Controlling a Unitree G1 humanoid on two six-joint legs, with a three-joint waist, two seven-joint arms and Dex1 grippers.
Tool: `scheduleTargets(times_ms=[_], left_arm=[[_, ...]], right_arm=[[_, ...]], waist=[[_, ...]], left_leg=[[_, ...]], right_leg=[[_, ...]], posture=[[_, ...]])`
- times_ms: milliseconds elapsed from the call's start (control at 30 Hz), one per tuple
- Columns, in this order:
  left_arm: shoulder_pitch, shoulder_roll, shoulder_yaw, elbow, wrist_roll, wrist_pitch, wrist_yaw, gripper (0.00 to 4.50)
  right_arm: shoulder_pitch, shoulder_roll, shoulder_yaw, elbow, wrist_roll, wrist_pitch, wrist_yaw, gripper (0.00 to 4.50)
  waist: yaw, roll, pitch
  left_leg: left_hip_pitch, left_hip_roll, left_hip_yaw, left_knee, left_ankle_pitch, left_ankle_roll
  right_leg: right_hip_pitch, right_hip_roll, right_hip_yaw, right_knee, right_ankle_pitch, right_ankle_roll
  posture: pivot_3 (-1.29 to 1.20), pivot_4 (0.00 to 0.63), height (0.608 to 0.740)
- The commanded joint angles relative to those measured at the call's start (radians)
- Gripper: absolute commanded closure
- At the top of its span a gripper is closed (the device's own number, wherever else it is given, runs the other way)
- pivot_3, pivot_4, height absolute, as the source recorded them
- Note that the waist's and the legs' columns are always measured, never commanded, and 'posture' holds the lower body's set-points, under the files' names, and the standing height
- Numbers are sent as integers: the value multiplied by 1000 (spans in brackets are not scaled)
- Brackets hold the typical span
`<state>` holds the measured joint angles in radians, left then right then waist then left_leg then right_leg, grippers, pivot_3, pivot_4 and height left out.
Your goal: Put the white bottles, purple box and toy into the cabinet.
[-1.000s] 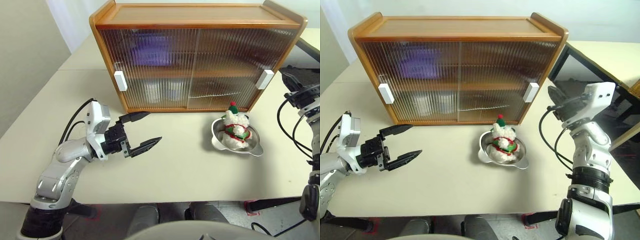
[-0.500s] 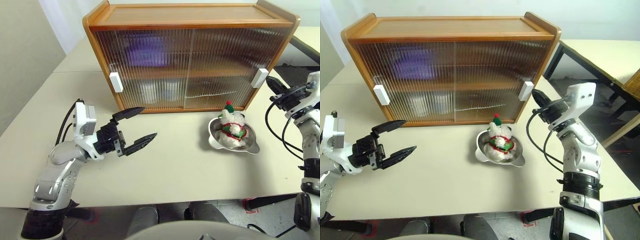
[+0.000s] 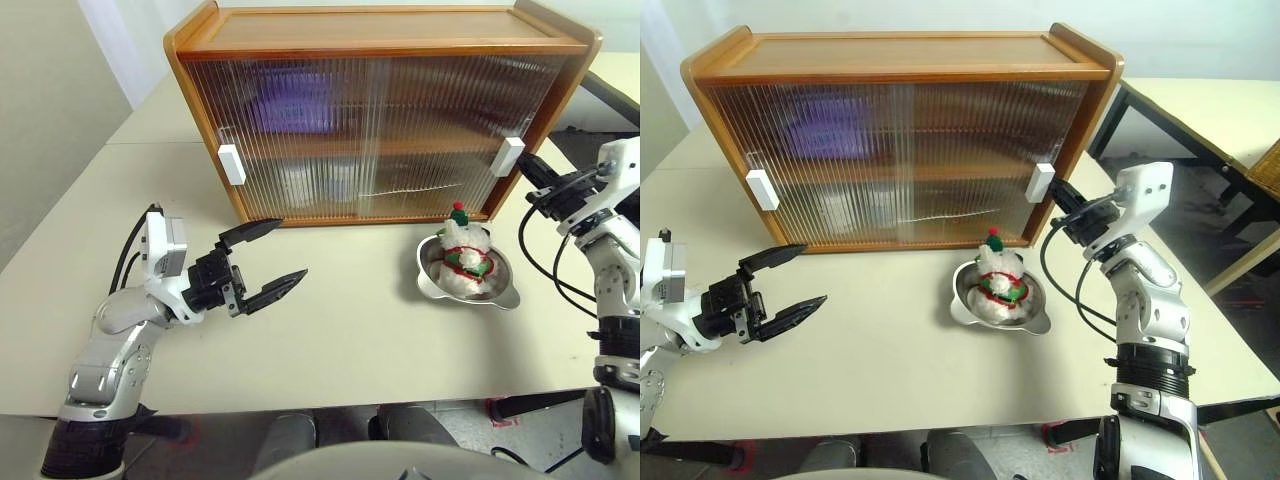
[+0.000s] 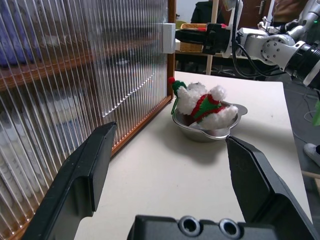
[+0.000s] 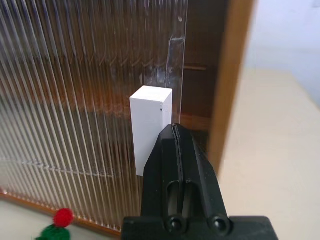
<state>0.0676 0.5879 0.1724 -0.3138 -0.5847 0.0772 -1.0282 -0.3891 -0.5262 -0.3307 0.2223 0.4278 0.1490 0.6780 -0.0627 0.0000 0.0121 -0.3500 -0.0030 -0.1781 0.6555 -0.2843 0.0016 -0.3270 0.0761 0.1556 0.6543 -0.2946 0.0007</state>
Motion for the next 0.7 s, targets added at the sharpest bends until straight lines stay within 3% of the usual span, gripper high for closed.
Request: scheduleTargets(times_ms=[33,700], left_arm=[[6,9,4,16,9,-15,-12,0],[22,13,2,3,14,-19,-1,0]], right_arm=[[-10,27,32,-42,12,23,-3,4490],[-41,195,155,-166,25,101,-41,4490]], waist=[[0,0,0],[-2,0,0]], left_leg=[[0,0,0,0,0,0],[0,2,0,0,0,0]], right_leg=[[0,0,0,0,0,0],[-1,1,-1,0,1,-1]], posture=[[-73,6,740],[-66,8,740]])
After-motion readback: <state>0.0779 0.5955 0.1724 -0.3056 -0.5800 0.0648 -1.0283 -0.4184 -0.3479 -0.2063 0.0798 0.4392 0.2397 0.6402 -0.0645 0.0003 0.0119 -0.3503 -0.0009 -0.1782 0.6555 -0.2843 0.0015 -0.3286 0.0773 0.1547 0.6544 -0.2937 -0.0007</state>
